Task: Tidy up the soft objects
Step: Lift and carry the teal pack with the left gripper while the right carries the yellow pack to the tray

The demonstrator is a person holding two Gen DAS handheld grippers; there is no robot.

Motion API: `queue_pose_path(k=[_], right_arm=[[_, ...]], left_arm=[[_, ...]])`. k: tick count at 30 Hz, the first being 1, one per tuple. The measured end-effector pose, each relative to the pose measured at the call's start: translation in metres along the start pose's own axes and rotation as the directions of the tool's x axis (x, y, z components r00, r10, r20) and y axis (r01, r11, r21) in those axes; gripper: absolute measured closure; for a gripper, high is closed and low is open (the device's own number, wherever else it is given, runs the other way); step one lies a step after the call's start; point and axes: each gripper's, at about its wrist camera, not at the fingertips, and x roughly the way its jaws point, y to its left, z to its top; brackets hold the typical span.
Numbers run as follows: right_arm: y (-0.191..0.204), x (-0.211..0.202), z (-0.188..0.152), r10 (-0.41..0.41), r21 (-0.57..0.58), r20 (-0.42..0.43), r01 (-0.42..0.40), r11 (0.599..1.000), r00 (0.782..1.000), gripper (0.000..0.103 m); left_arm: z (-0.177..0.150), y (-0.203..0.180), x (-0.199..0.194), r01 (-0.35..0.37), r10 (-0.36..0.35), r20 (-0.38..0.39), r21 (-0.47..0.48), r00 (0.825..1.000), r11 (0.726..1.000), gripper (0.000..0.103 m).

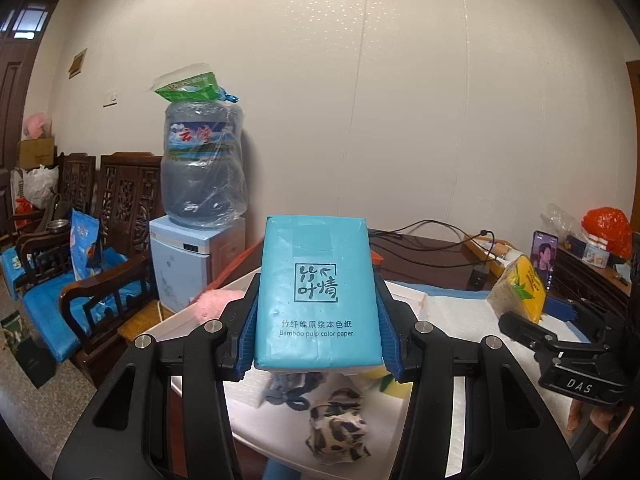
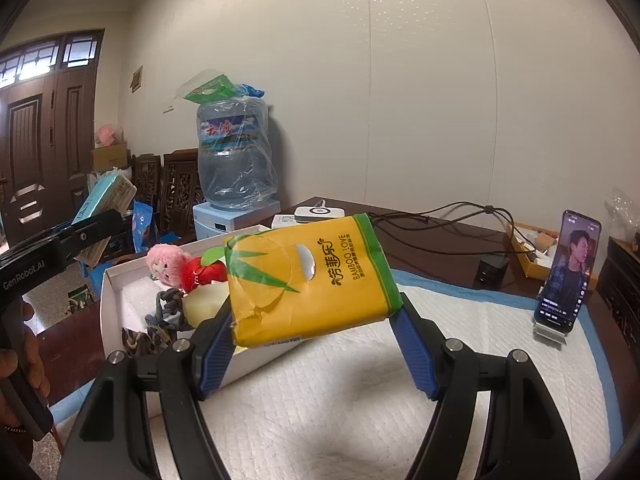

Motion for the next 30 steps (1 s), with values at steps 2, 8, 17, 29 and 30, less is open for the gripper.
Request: queue_pose_path(k=[2,8,17,29,30], right_arm=[[0.000,0.000,0.005,0.007,0.006,0.006,-0.007,1.000,1.000,0.030],[-0.004,0.004,0.016,0.019,0.031,0.021,-0.019,0.999,1.000,0.030],[0.004,0.030,0.033,0.119,0.041,-0.059,-0.116,0.992,0.991,0.030],[0.009,0.078,0.048,0.221,0.111,-0.191,-0.202,0.973,0.957,0.030],[0.009,0.080,0.048,0.223,0.115,-0.196,-0.204,0.972,0.955,0.030]], left_arm=[[0.002,0.008,0.000,-0.017,0.017,-0.006,-0.008,1.000,1.000,0.053],[0.005,0.022,0.005,-0.060,0.060,-0.030,-0.003,0.998,0.998,0.053],[0.016,0.019,0.032,-0.066,0.071,-0.093,0.051,0.993,0.996,0.053],[0.023,0.013,0.077,-0.056,0.072,-0.175,0.099,0.982,0.993,0.053],[0.023,0.013,0.082,-0.054,0.072,-0.183,0.098,0.981,0.994,0.053]])
